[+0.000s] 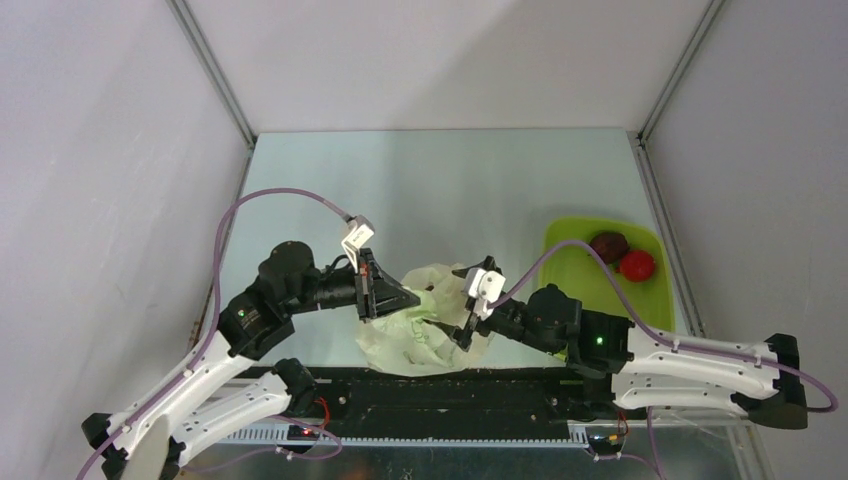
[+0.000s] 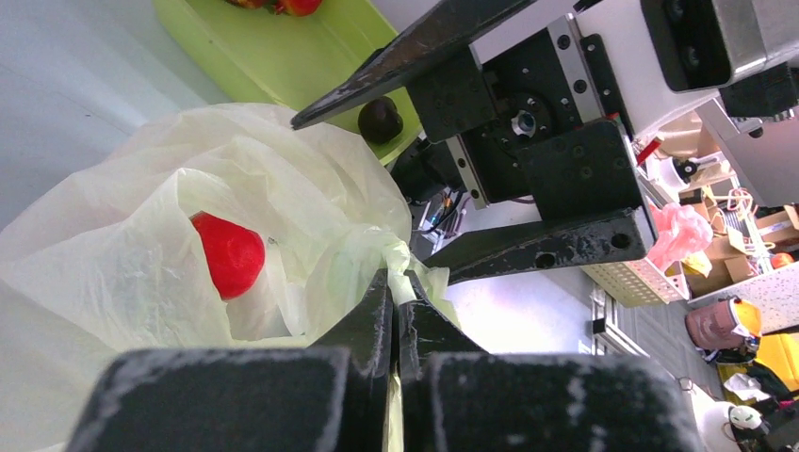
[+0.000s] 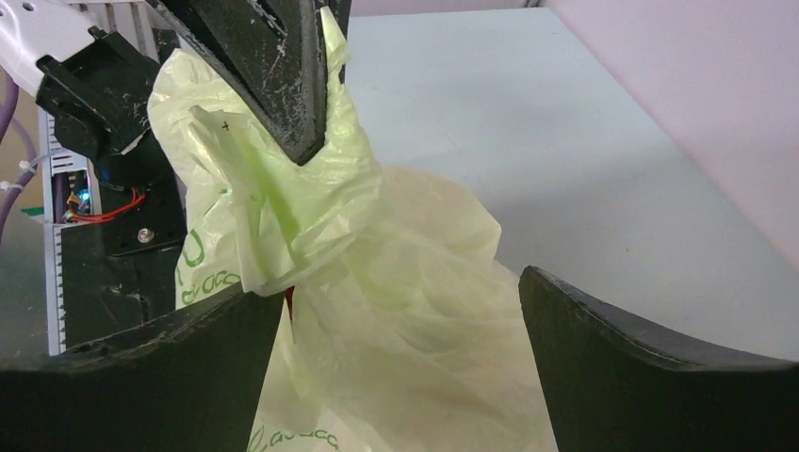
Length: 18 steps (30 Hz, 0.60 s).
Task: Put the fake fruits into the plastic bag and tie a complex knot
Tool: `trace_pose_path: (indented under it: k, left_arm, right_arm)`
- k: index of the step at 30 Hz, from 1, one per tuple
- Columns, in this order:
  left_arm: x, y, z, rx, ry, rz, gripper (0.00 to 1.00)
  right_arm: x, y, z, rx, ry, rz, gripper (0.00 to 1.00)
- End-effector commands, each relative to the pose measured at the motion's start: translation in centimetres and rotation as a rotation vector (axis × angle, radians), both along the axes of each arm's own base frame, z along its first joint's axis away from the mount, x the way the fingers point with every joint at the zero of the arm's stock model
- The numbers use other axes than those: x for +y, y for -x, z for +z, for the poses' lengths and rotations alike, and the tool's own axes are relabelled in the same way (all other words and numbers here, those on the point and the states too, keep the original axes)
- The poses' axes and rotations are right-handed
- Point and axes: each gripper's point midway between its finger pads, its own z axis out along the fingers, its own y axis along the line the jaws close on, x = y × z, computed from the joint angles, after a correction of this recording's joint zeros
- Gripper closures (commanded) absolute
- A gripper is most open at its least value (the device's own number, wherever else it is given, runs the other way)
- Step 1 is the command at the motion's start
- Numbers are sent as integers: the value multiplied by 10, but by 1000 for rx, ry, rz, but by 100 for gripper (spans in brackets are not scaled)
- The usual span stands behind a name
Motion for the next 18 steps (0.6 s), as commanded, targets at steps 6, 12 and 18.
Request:
trace_pose_path:
  k: [6, 12, 18]
  left_arm:
    - [-1, 7, 16, -26, 41, -44, 100]
    - [-2, 12, 22, -41, 77, -70, 100]
    - [0, 17, 26, -49, 94, -86, 100]
  right_arm:
    - [26, -2, -1, -12, -18, 105, 3]
    - [33, -13, -6, -13, -40, 93, 8]
    - [26, -16, -12, 5, -94, 105, 8]
